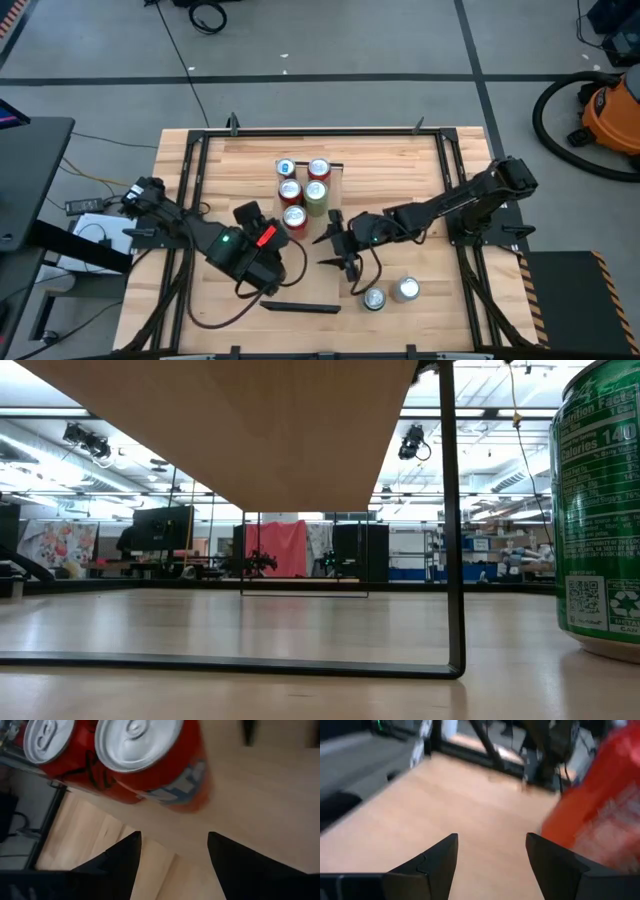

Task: Place canned beverage on shelf
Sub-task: Put the red soda can on the shelf, then put the white soda can on the shelf

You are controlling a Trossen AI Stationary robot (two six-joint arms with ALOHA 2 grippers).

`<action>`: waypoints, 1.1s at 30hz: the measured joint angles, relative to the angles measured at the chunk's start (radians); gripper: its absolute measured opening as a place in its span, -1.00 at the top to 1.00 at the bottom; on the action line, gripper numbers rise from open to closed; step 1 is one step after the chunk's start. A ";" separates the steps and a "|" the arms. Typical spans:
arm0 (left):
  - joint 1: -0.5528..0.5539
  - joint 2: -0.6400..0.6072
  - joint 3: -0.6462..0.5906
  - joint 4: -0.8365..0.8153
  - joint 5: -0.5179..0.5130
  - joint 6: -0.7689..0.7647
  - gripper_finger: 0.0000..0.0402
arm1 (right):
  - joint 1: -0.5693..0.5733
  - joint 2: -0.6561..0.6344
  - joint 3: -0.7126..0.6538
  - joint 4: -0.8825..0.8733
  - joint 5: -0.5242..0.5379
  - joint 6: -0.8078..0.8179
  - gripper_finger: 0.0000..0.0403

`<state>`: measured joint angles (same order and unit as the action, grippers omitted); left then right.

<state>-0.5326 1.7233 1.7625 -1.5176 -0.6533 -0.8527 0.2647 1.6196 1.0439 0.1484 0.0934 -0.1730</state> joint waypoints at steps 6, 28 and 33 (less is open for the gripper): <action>-0.017 0.000 0.008 0.009 -0.034 0.002 -0.19 | -0.023 0.010 -0.001 -0.028 0.022 0.016 -0.21; -0.022 0.007 -0.002 -0.010 -0.112 -0.008 -0.19 | -0.047 0.054 0.000 0.047 0.011 0.013 -0.21; -0.046 0.003 -0.002 0.006 -0.102 -0.016 -0.19 | -0.017 0.022 0.000 0.005 0.018 0.013 -0.21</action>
<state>-0.5789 1.7267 1.7604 -1.5116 -0.7550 -0.8691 0.2476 1.6417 1.0435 0.1531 0.1111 -0.1600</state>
